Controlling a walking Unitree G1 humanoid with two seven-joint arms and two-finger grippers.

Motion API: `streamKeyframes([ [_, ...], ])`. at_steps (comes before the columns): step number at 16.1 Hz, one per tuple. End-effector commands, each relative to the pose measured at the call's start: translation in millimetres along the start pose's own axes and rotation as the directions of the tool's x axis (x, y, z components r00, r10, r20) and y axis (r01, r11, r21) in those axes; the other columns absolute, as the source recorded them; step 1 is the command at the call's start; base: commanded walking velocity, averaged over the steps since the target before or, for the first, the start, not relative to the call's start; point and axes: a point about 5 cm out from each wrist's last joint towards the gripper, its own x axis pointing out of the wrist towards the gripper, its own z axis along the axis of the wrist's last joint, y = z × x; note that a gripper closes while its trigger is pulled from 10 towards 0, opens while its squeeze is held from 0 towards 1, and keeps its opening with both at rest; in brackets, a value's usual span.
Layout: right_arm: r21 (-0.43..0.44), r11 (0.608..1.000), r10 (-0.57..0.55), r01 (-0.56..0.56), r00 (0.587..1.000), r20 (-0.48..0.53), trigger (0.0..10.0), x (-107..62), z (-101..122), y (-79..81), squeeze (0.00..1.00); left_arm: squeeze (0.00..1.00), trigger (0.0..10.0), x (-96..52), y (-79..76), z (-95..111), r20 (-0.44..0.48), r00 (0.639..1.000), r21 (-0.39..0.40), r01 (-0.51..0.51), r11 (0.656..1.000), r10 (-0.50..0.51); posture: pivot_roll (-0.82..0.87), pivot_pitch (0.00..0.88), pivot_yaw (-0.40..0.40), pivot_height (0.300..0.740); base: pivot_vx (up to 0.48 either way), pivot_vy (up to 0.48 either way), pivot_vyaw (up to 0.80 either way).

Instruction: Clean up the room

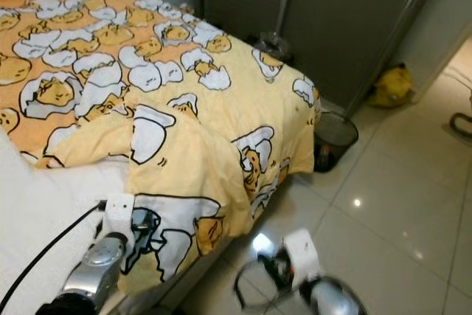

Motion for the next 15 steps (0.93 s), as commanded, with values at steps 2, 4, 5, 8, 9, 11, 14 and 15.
streamKeyframes([
  [2,-0.008,1.0,0.009,-0.009,1.0,-0.027,10.0,-4.5,-14,6.0,0.0,0.0,10.0,-0.7,-7.9,-21,-0.137,0.989,-0.053,0.049,0.997,-0.056,-0.03,0.012,-0.051,0.74,0.0,0.0,0.0],
  [4,-0.004,1.0,0.02,-0.021,0.999,-0.047,10.0,-4.3,-19,7.4,0.0,0.0,10.0,-0.5,-8.4,-25,-0.144,0.986,-0.06,0.073,0.996,-0.081,-0.03,0.011,-0.049,0.74,0.0,0.0,0.0],
  [5,-0.007,1.0,0.021,-0.022,0.999,-0.041,10.0,-2.7,-16,5.9,0.0,0.0,9.7,-1.5,-9.4,-28,-0.145,0.985,-0.041,0.086,0.995,-0.091,-0.03,0.01,-0.049,0.74,0.0,0.0,0.0],
  [8,-0.023,0.999,0.036,-0.036,0.999,0.003,10.0,3.7,-8,4.4,0.0,0.0,0.0,-2.9,-10.1,-34,-0.153,0.984,0.031,0.096,0.995,-0.09,-0.02,0.008,-0.05,0.74,0.0,0.0,0.0],
  [9,-0.028,0.999,0.042,-0.042,0.999,0.009,10.0,5.6,-7,4.4,0.0,0.0,0.0,-2.3,-9.6,-31,-0.134,0.987,0.068,0.093,0.993,-0.083,-0.02,0.006,-0.053,0.74,0.0,0.0,0.0],
  [11,-0.034,0.998,0.05,-0.049,0.999,0.009,10.0,7.4,-6,3.3,0.0,0.0,0.0,-1.3,-9.1,-26,-0.082,0.992,0.088,0.101,0.991,-0.093,-0.01,0.007,-0.054,0.74,0.0,0.0,0.0],
  [14,-0.037,0.998,0.051,-0.05,0.999,0.012,10.0,8.9,-5,2.4,0.0,0.0,0.0,-1.9,-7.0,-23,-0.036,0.993,0.125,0.119,0.985,-0.116,-0.01,0.008,-0.053,0.74,0.0,0.0,0.0],
  [15,-0.037,0.998,0.053,-0.053,0.998,0.013,10.0,9.5,-5,2.7,0.0,0.0,0.0,-2.8,-8.3,-23,-0.025,0.991,0.122,0.136,0.983,-0.134,-0.01,0.008,-0.053,0.74,0.0,0.0,0.0],
])
